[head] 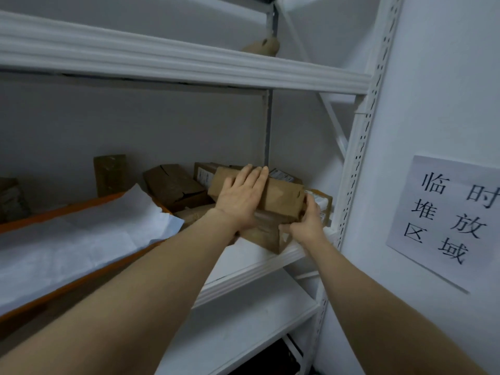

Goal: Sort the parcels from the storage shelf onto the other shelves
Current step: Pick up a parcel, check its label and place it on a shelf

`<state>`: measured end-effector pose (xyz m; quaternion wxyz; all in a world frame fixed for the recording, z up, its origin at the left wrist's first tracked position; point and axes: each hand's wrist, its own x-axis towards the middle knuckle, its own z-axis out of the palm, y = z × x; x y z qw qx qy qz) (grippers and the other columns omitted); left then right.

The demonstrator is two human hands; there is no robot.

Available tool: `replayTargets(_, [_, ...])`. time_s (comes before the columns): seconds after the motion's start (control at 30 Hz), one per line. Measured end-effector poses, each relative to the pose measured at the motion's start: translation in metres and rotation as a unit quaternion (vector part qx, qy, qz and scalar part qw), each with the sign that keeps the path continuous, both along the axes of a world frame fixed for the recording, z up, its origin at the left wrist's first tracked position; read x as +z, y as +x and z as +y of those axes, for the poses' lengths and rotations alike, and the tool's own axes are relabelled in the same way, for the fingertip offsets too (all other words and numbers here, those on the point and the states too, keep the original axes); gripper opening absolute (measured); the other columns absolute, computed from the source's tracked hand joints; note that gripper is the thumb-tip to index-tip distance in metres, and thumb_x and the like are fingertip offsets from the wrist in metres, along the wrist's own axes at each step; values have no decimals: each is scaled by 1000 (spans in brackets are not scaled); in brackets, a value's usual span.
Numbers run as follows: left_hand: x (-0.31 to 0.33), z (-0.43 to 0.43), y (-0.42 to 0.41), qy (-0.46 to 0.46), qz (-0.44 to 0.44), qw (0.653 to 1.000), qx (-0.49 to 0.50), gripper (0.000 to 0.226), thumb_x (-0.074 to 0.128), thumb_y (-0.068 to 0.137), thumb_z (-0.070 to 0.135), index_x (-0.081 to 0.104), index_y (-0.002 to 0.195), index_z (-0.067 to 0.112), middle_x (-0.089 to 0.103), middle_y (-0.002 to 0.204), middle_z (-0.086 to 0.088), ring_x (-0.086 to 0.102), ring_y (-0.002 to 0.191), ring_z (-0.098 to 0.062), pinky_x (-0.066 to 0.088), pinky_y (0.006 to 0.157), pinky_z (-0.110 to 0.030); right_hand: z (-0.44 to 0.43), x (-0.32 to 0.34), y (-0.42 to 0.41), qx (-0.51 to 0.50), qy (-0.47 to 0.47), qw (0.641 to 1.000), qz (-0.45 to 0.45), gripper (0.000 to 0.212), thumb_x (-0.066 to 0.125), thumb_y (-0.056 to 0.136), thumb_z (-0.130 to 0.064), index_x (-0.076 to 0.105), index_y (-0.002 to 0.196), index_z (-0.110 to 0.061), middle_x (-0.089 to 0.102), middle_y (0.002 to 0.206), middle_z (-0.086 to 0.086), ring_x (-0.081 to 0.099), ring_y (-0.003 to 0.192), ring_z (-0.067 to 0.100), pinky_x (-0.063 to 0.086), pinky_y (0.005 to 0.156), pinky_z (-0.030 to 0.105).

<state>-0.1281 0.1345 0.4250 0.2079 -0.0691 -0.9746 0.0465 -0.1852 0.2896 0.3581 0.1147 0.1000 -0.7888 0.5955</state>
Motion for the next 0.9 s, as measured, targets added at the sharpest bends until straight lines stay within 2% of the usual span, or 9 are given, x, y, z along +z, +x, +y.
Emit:
replayTargets(0.13, [27, -4, -1, -55, 19, 998, 17, 93, 69, 76, 24, 13, 150, 20, 27, 147, -5, 18, 140, -26, 11, 113, -45, -2, 14, 9, 27, 12, 999, 24, 93, 88, 59, 0, 37, 136, -16, 38, 136, 6, 45, 118, 17, 43, 91, 25])
replayTargets(0.23, [36, -18, 5, -53, 63, 996, 18, 79, 74, 73, 26, 30, 139, 22, 35, 139, -4, 26, 134, -25, 17, 109, -43, -12, 28, 19, 55, -23, 998, -4, 81, 71, 72, 14, 34, 136, -18, 44, 133, 6, 47, 114, 18, 44, 89, 26])
replayTargets(0.33, [39, -41, 17, -59, 95, 993, 32, 73, 73, 74, 22, 32, 135, 20, 35, 138, -4, 26, 134, -26, 23, 106, -40, -28, 44, 26, 74, -240, 956, -151, 49, 40, 88, 11, 42, 127, -18, 55, 110, 8, 56, 92, 23, 52, 75, 38])
replayTargets(0.4, [39, -58, 26, -52, 111, 991, 58, 71, 68, 75, 15, 31, 135, 18, 33, 138, -6, 25, 134, -28, 25, 105, -39, -41, 50, 28, 104, -357, 894, -248, 21, 44, 97, -21, 52, 115, -15, 61, 101, 16, 63, 84, 31, 56, 70, 45])
replayTargets(0.47, [38, -75, 34, -45, 129, 988, 78, 71, 67, 76, 16, 31, 136, 18, 33, 138, -7, 26, 131, -29, 28, 104, -38, -56, 53, 28, 149, -342, 873, -315, 50, 51, 88, -62, 57, 109, -17, 64, 105, 18, 66, 92, 37, 57, 67, 41])
replayTargets(0.53, [35, -92, 43, -46, 129, 987, 87, 72, 68, 77, 18, 30, 138, 19, 32, 139, -8, 27, 131, -30, 29, 102, -37, -77, 60, 27, 202, -306, 869, -333, 60, 53, 78, -74, 62, 102, -20, 69, 103, 13, 67, 96, 34, 57, 63, 34])
replayTargets(0.63, [31, -121, 59, -34, 117, 986, 118, 76, 66, 79, 16, 25, 143, 18, 26, 143, -10, 23, 134, -31, 28, 105, -37, -116, 73, 33, 231, -277, 869, -339, 51, 56, 81, -64, 67, 104, -20, 73, 93, 8, 68, 88, 24, 58, 65, 33])
replayTargets(0.8, [22, -174, 90, 90, 78, 960, 254, 96, 65, 77, 9, 4, 150, 20, 14, 147, -15, 19, 135, -35, 30, 109, -41, -177, 86, 40, 217, -211, 916, -265, 49, 73, 78, -44, 61, 115, -15, 69, 105, 11, 67, 93, 25, 58, 64, 35])
replayTargets(0.9, [10, -211, 104, 157, -34, 918, 362, 59, 59, 86, 20, 34, 139, 15, 27, 142, -13, 26, 131, -35, 35, 103, -47, -207, 89, 49, 207, -111, 959, -157, 42, 73, 81, -37, 62, 116, -18, 68, 107, 5, 64, 85, 13, 53, 63, 28])
